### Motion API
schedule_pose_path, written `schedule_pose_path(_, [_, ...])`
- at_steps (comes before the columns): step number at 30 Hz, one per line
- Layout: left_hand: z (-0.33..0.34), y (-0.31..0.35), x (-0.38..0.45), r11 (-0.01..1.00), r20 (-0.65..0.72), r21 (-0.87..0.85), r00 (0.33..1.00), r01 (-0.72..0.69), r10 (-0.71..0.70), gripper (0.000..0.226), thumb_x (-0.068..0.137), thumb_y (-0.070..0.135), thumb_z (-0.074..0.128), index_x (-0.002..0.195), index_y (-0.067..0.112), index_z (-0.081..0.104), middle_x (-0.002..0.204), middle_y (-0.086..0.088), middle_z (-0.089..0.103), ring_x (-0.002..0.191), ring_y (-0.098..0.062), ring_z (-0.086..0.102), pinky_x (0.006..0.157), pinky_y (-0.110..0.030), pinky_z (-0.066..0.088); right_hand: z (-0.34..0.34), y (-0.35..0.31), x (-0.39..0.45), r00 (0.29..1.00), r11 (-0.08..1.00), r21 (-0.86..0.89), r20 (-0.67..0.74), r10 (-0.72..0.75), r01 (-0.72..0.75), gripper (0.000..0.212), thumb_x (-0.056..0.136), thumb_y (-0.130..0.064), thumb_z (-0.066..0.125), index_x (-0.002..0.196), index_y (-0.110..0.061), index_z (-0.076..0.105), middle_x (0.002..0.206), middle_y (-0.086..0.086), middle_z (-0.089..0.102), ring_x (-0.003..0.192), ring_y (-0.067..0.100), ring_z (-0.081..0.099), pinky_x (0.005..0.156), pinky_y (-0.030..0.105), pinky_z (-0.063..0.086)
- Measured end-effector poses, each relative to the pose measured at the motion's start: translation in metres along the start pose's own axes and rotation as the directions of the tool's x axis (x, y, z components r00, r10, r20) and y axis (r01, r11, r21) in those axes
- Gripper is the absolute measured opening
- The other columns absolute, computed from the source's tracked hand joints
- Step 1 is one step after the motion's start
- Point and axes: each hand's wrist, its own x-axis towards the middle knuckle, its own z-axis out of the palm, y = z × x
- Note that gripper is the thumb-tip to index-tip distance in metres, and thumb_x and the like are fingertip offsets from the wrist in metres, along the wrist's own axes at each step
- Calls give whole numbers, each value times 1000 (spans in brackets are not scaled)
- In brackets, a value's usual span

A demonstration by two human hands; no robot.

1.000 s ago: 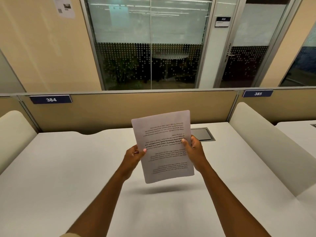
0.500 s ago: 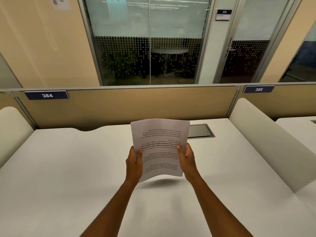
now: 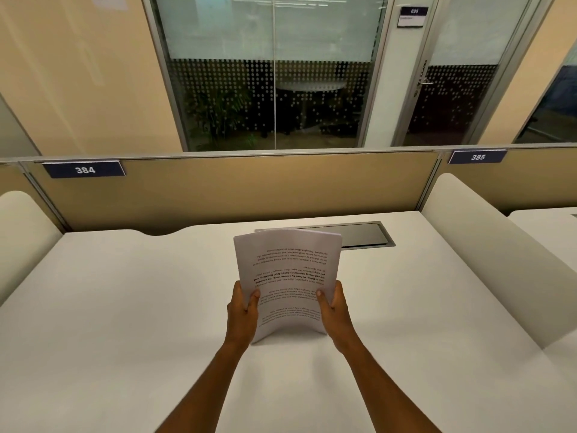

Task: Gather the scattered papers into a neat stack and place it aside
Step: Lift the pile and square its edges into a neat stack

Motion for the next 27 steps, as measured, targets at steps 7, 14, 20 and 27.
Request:
schedule_pose_path(7, [1, 3, 7, 999, -12, 26, 999, -30, 30, 26, 99, 18, 45, 124, 24, 42, 117, 0, 60, 98, -18, 64, 78, -39, 61, -3, -9, 6, 1000, 999, -35, 5, -19, 19, 29, 100, -21, 45, 129, -21, 39, 123, 1, 56, 110, 19, 59, 92, 41, 56])
schedule_pose_path(14, [-3, -14, 4, 1000, 55, 24, 998, 2, -4, 32, 99, 14, 47, 131, 18, 46, 123, -3, 61, 111, -19, 61, 87, -35, 58, -1, 1, 2, 999, 995, -91, 32, 37, -34, 27, 100, -21, 44, 126, -22, 36, 125, 5, 54, 110, 23, 57, 91, 38, 55])
schedule_pose_path(20, [-7, 3, 15, 998, 84, 51, 996, -37, 33, 28, 99, 19, 46, 127, 18, 46, 115, 2, 62, 101, -17, 64, 76, -28, 59, -4, -12, 9, 999, 995, -91, 32, 37, -34, 30, 100, -23, 46, 128, -20, 37, 121, 3, 55, 108, 23, 59, 87, 39, 57])
schedule_pose_path(27, [-23, 47, 51, 960, 216, 198, 964, -199, 155, 29, 94, 31, 44, 116, 13, 47, 106, 4, 67, 87, -17, 70, 67, -27, 61, -20, -42, 28, 999, 1000, 23, -38, 9, -8, 27, 93, -18, 60, 116, -19, 45, 112, 3, 62, 97, 16, 66, 73, 28, 59])
